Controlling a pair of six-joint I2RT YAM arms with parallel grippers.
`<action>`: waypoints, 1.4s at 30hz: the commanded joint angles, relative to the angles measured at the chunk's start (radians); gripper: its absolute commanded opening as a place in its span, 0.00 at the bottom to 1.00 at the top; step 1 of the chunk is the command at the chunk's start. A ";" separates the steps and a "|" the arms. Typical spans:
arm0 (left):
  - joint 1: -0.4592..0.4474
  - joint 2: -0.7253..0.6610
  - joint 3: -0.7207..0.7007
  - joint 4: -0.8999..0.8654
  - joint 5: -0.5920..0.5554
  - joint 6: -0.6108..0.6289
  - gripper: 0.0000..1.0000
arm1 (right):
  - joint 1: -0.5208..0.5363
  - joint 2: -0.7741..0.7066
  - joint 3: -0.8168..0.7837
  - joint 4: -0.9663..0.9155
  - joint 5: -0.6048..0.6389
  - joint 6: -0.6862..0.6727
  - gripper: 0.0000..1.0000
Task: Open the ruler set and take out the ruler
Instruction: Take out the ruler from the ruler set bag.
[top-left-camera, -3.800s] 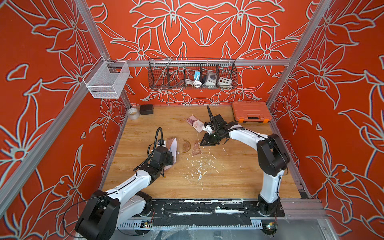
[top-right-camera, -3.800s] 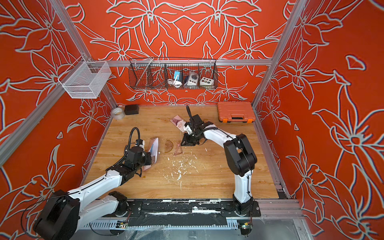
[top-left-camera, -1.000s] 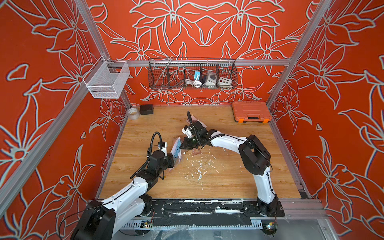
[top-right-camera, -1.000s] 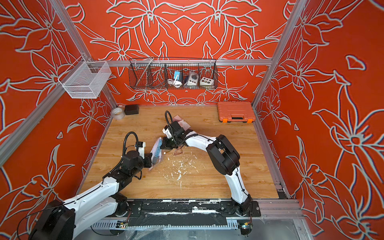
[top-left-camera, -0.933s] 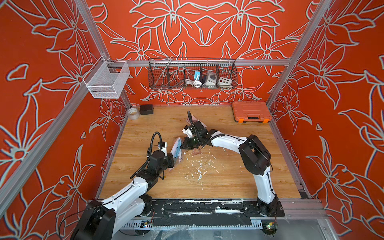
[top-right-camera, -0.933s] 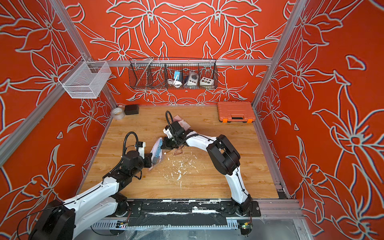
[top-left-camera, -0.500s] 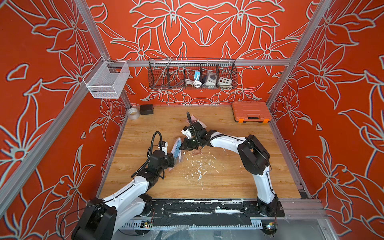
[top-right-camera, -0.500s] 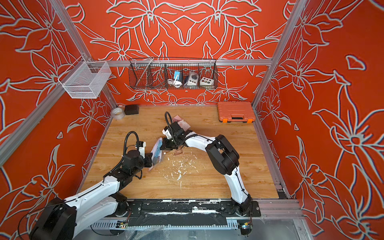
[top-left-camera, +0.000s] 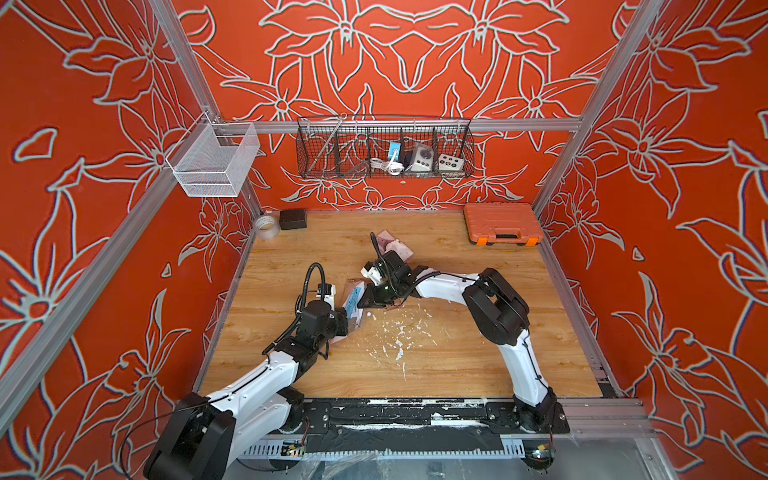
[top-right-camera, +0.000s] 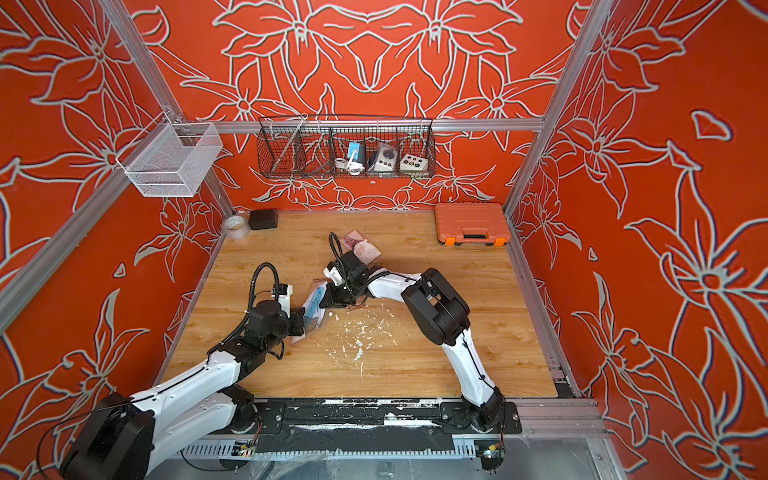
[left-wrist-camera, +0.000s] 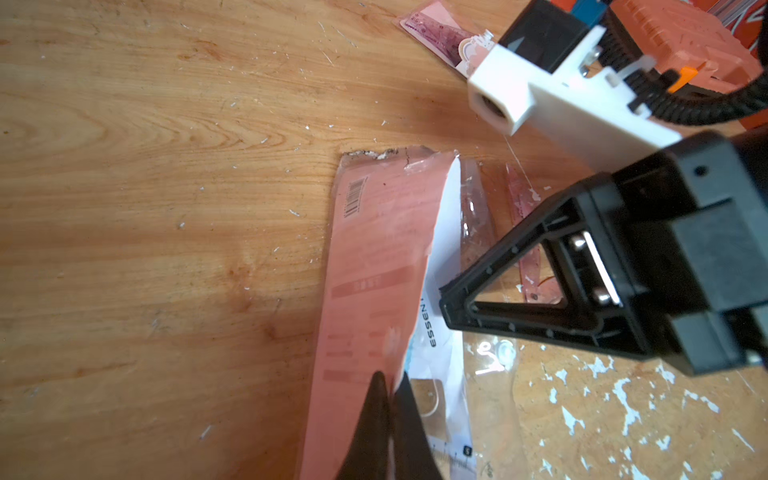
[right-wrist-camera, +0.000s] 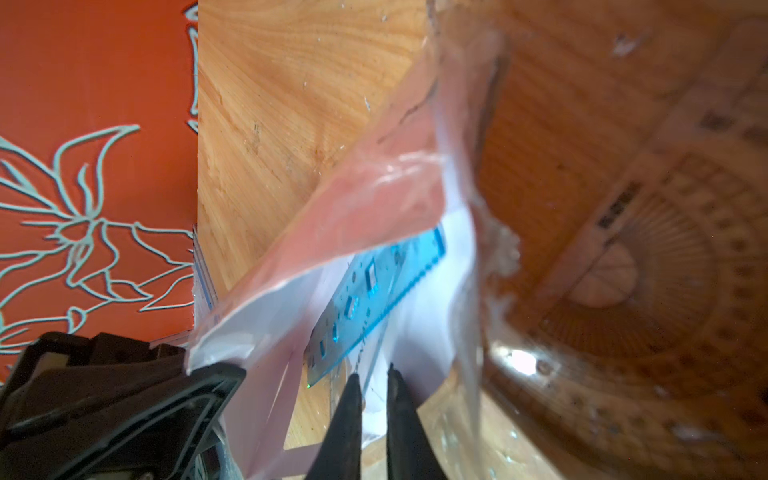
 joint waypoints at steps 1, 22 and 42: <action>0.005 0.002 0.026 0.007 -0.004 0.006 0.00 | 0.007 0.031 -0.011 0.021 -0.029 -0.023 0.16; 0.005 0.035 0.026 0.006 -0.002 0.005 0.00 | 0.036 0.118 0.037 0.041 -0.058 0.002 0.24; 0.005 0.023 0.020 0.006 -0.019 -0.002 0.00 | 0.029 0.058 0.060 -0.047 -0.035 0.064 0.00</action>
